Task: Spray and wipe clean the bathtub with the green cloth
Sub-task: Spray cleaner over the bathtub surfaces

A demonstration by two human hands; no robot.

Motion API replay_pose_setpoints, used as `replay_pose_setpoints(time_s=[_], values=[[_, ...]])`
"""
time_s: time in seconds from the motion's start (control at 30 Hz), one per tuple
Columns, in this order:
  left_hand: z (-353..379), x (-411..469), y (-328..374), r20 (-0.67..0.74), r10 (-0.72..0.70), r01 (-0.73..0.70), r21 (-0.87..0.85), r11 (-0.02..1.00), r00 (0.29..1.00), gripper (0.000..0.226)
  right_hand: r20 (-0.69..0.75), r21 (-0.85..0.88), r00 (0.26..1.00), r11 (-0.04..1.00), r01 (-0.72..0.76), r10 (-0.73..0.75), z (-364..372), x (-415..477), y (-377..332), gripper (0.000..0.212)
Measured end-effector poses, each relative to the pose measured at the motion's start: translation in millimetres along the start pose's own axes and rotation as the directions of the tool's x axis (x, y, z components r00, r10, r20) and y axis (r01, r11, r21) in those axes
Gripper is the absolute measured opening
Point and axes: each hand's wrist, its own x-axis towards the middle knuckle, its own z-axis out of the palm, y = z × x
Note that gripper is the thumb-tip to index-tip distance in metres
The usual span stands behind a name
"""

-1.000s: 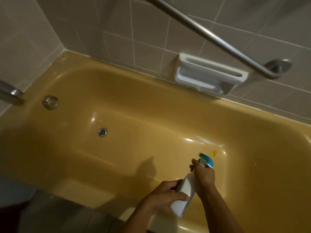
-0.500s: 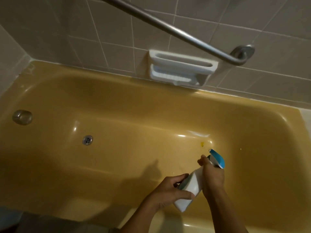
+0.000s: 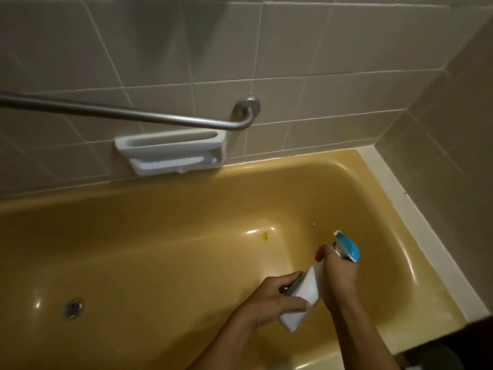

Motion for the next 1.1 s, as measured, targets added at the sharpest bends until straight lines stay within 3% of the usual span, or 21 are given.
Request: replay_pose_setpoints(time_s=[0.13, 0.3, 0.5, 0.63, 0.83, 1.0, 1.1], values=[[25, 24, 30, 0.053, 0.0, -0.003, 0.05, 0.999, 0.999, 0.079, 0.005, 0.093, 1.0, 0.996, 0.004, -0.004, -34, 20, -28, 0.018], [55, 45, 57, 0.108, -0.003, -0.009, 0.113, 0.994, 0.994, 0.079, -0.169, 0.139, 0.985, 0.99, -0.008, 0.032, -65, 41, -43, 0.009], [72, 50, 69, 0.155, -0.028, 0.007, 0.136, 0.991, 0.987, 0.073, -0.112, 0.204, 0.993, 0.979, -0.011, 0.034, -92, 41, -53, 0.018], [84, 47, 69, 0.208, -0.061, 0.019, 0.198, 0.98, 0.976, 0.079, -0.292, 0.175, 0.944, 0.979, -0.102, 0.15, -107, 37, -40, 0.011], [99, 25, 54, 0.245, -0.09, 0.035, 0.223, 0.974, 0.965, 0.08, -0.216, 0.29, 0.97, 0.956, -0.044, 0.111, -133, 12, -16, 0.023], [126, 1, 45, 0.326, -0.105, 0.028, 0.234, 0.972, 0.94, 0.066, -0.388, 0.333, 0.885, 0.935, -0.125, 0.257, -163, -18, 5, 0.009], [141, -9, 37, 0.358, -0.11, 0.016, 0.254, 0.967, 0.927, 0.069, -0.361, 0.395, 0.908, 0.917, -0.058, 0.212, -184, -35, 18, 0.013]])
